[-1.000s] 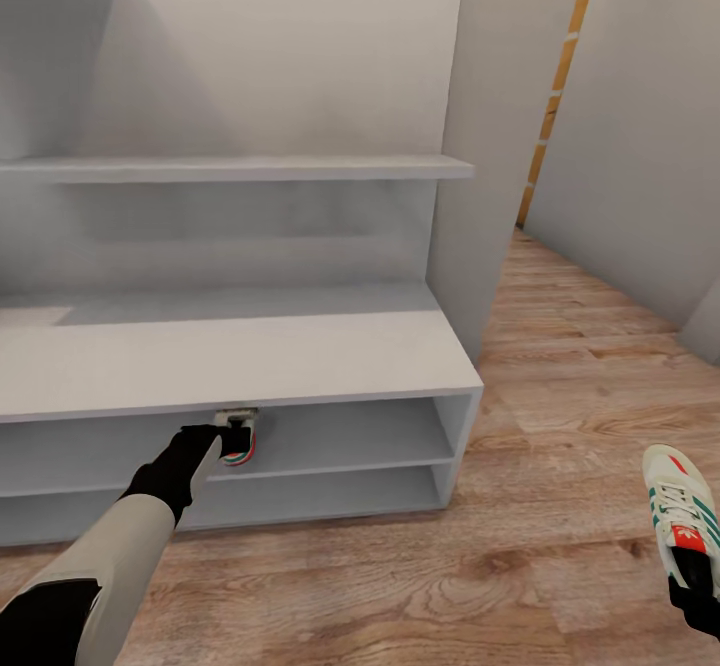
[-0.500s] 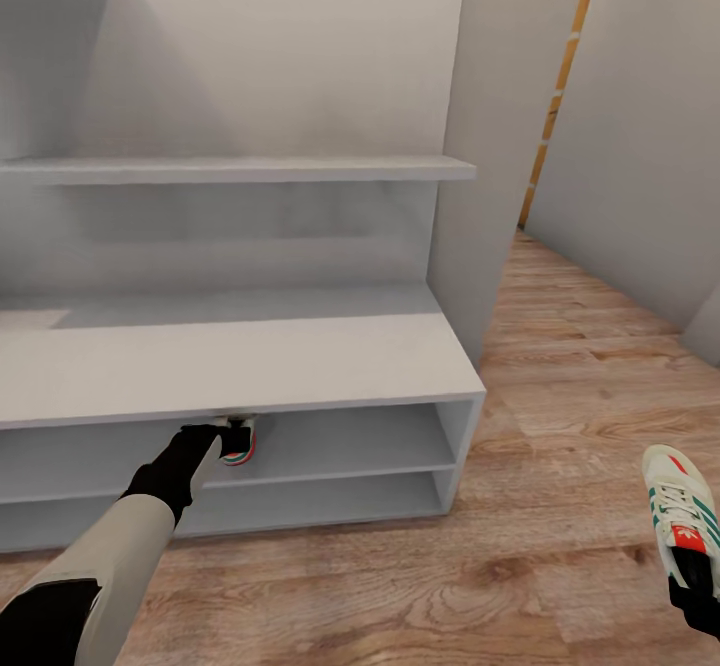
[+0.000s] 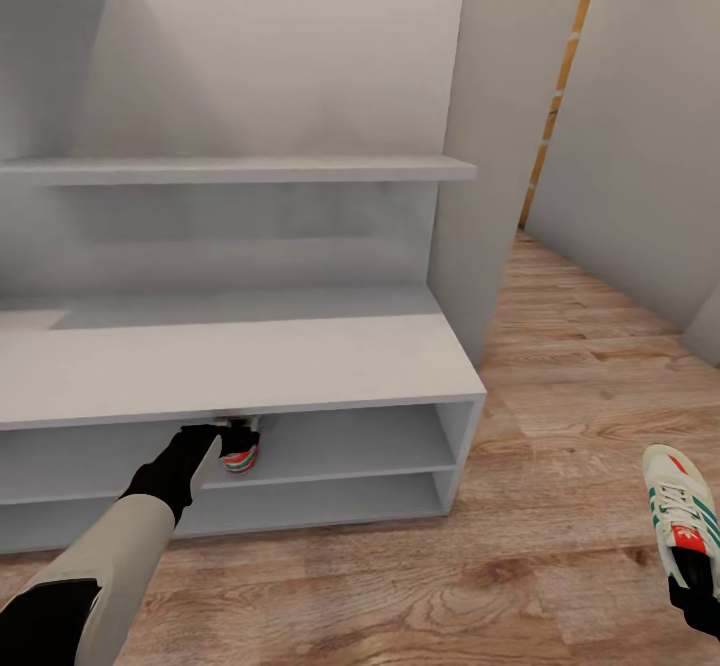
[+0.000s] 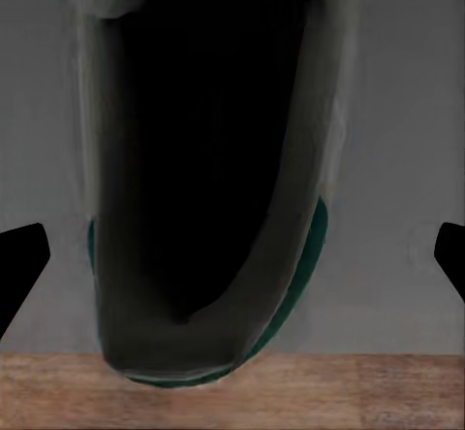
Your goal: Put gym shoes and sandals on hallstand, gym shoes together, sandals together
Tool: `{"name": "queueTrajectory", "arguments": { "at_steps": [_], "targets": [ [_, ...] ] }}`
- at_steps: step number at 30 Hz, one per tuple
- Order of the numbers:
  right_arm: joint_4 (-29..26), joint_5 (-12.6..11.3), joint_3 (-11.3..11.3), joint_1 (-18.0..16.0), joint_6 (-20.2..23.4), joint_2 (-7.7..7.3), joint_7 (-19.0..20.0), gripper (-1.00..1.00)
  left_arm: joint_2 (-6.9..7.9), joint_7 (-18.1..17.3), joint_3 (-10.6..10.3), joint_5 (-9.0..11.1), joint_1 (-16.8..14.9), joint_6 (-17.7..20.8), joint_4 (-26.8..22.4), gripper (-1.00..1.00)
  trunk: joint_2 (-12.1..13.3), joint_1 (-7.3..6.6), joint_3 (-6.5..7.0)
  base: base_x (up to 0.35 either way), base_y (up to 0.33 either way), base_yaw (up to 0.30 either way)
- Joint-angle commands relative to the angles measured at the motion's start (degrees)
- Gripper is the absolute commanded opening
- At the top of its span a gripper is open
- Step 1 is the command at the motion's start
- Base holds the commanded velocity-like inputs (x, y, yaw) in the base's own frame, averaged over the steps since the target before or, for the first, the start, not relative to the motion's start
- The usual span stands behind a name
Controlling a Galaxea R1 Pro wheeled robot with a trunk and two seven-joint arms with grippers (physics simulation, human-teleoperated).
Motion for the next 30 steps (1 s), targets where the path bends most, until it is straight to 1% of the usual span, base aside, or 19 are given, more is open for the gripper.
{"name": "queueTrajectory", "arguments": {
  "at_steps": [1, 11, 14, 19, 30],
  "targets": [
    [0.0, 0.6, -0.4, -0.1, -0.2, 0.04, 0.4, -1.0, -0.02, 0.0, 0.1, 0.0, 0.0, 0.3, -0.1, 1.0, 0.0, -0.01, -0.05, 0.0, 0.0, 0.0],
    [0.0, 0.6, -0.4, -0.1, -0.2, 0.04, 0.4, -1.0, 0.14, 0.1, 0.3, 0.0, 0.0, 0.4, -0.3, 1.0, 0.0, -0.01, -0.05, -0.001, 0.0, 0.0],
    [0.0, 0.6, -0.4, -0.1, -0.2, 0.04, 0.4, -1.0, 0.15, 0.1, 0.4, 0.0, 0.0, 0.4, -0.4, 1.0, 0.0, -0.01, -0.05, -0.119, 0.0, 0.0],
    [0.1, 0.6, -0.4, -0.1, -0.2, 0.04, 0.4, -1.0, 0.16, 0.2, 0.4, 0.0, 0.0, 0.4, -0.6, 1.0, 0.0, -0.01, -0.05, -0.266, 0.0, 0.0],
    [0.2, 0.6, -0.2, -0.1, -0.5, 0.25, 0.4, -1.0, 0.16, 0.1, 0.4, 0.0, 0.0, 0.3, -0.2, 1.0, 0.0, -0.01, -0.05, -0.331, 0.0, 0.0]
  ]
}}
